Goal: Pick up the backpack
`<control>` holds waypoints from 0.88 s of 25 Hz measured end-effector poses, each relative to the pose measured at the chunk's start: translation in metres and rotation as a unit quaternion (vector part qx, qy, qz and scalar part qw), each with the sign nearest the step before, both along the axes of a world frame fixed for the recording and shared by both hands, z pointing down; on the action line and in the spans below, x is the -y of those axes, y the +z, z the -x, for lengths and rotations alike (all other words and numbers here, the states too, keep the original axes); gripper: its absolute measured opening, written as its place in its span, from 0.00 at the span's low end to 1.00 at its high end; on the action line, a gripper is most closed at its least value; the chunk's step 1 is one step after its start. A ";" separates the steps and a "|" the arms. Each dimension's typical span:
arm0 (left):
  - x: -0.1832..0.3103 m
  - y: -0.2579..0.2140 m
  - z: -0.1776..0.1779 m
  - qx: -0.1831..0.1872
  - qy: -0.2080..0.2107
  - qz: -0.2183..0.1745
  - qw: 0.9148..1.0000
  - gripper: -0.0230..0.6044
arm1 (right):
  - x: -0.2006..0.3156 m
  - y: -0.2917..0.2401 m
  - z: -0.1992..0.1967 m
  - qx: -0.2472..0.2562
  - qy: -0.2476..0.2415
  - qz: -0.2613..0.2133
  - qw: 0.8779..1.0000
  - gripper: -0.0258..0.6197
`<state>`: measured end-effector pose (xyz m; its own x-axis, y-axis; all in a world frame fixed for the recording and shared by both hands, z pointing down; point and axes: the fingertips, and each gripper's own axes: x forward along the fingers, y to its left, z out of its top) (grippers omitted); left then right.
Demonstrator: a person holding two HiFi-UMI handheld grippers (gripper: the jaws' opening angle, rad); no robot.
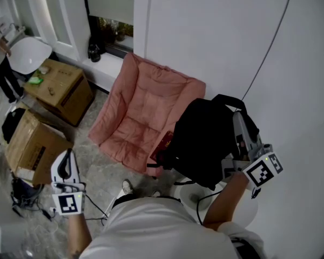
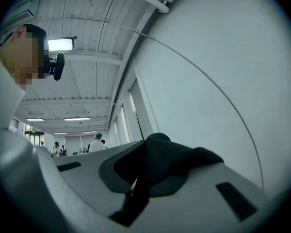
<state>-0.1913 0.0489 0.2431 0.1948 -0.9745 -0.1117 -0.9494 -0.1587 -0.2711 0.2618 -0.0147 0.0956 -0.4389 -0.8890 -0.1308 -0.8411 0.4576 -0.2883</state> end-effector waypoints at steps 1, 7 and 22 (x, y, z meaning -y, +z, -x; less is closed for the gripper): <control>-0.001 0.001 0.000 -0.001 0.001 0.000 1.000 0.06 | -0.001 0.002 0.002 0.001 -0.003 0.001 1.000 0.09; -0.005 -0.007 0.000 -0.004 0.003 -0.008 1.000 0.06 | -0.004 0.002 0.006 0.007 -0.010 0.008 1.000 0.09; -0.007 -0.005 0.000 -0.011 0.000 -0.004 1.000 0.06 | -0.008 -0.003 0.010 0.005 -0.015 0.010 1.000 0.09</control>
<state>-0.1910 0.0558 0.2385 0.1915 -0.9738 -0.1228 -0.9553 -0.1562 -0.2509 0.2522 -0.0070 0.0928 -0.4643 -0.8778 -0.1182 -0.8239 0.4770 -0.3060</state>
